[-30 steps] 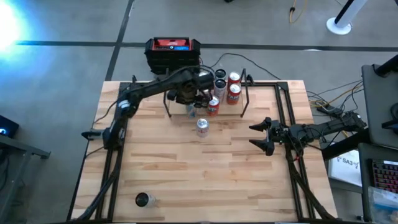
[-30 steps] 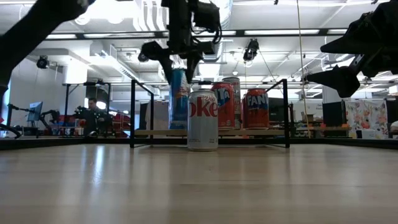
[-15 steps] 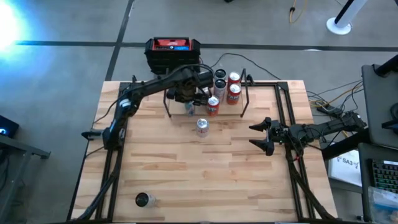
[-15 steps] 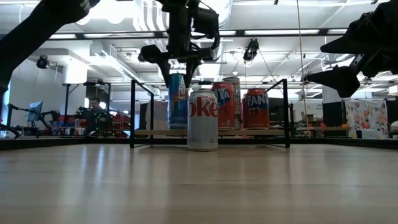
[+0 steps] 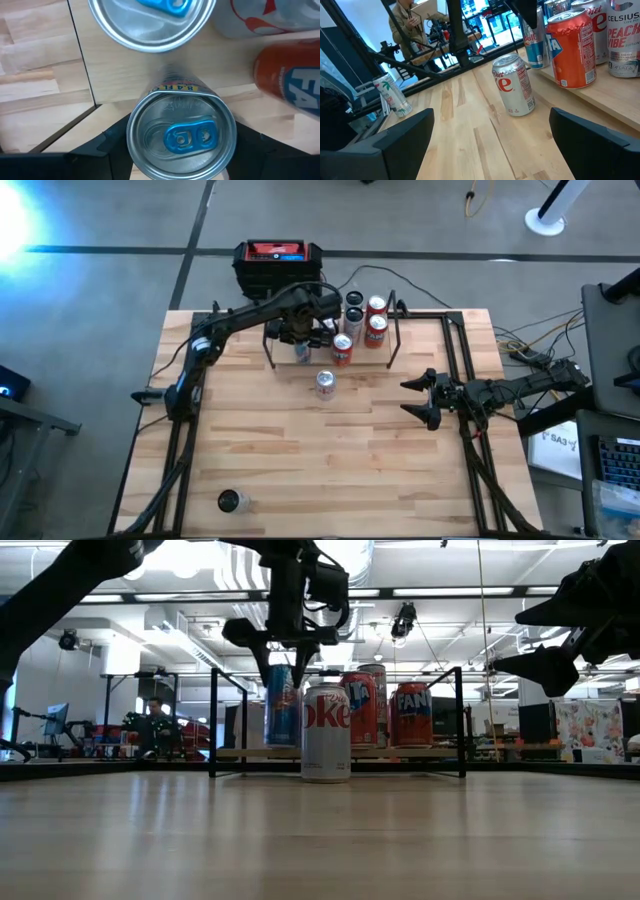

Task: Place canned beverage on shelf
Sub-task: Put the blue soda can on the shelf aligned with the other blue soda can

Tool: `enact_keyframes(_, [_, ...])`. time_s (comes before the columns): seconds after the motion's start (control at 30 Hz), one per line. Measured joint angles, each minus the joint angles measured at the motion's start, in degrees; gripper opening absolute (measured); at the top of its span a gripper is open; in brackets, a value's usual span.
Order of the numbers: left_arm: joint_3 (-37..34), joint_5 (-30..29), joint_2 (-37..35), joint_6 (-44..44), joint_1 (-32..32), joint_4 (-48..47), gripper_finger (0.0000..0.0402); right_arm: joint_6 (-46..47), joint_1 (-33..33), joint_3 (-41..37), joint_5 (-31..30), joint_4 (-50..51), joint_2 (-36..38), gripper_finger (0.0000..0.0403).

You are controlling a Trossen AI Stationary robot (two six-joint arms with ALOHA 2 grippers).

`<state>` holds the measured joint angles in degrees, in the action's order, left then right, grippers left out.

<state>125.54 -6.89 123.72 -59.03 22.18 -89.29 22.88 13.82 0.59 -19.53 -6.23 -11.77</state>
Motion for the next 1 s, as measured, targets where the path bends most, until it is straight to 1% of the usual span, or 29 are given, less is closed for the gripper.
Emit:
enact_keyframes(0.87, [-0.04, -0.77, -0.02, -0.41, 1.48, 0.74, 0.0221, 0.01, 0.00, 0.00, 0.00, 0.01, 0.00, 0.0380])
enact_keyframes(1.0, [-0.04, -0.77, -0.02, -0.64, 1.48, 0.70, 0.0230, 0.01, 0.02, 0.01, 0.00, -0.01, 0.00, 0.0380])
